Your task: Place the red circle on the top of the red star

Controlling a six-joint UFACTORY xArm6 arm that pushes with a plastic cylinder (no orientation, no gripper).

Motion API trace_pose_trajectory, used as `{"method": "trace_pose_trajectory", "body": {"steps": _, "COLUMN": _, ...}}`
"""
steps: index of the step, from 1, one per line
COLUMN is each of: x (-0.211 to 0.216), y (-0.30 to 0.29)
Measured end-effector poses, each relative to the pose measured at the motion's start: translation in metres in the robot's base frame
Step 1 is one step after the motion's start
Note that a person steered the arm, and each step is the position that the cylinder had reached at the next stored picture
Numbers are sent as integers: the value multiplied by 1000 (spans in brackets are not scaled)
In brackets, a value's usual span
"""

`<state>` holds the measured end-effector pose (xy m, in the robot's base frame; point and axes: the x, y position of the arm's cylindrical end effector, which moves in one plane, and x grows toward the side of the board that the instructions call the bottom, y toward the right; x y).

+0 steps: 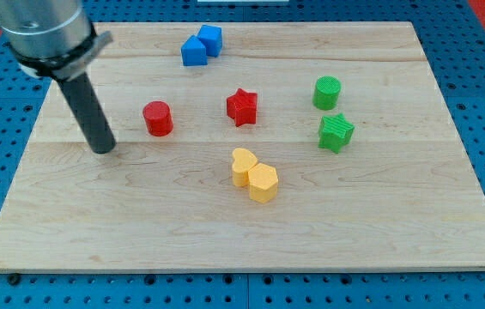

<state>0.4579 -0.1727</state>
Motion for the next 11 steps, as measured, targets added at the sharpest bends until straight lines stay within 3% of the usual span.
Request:
{"method": "trace_pose_trajectory", "body": {"steps": 6, "x": -96, "y": 122}}
{"method": "trace_pose_trajectory", "body": {"steps": 9, "x": -126, "y": 104}}
{"method": "trace_pose_trajectory", "body": {"steps": 11, "x": -151, "y": 155}}
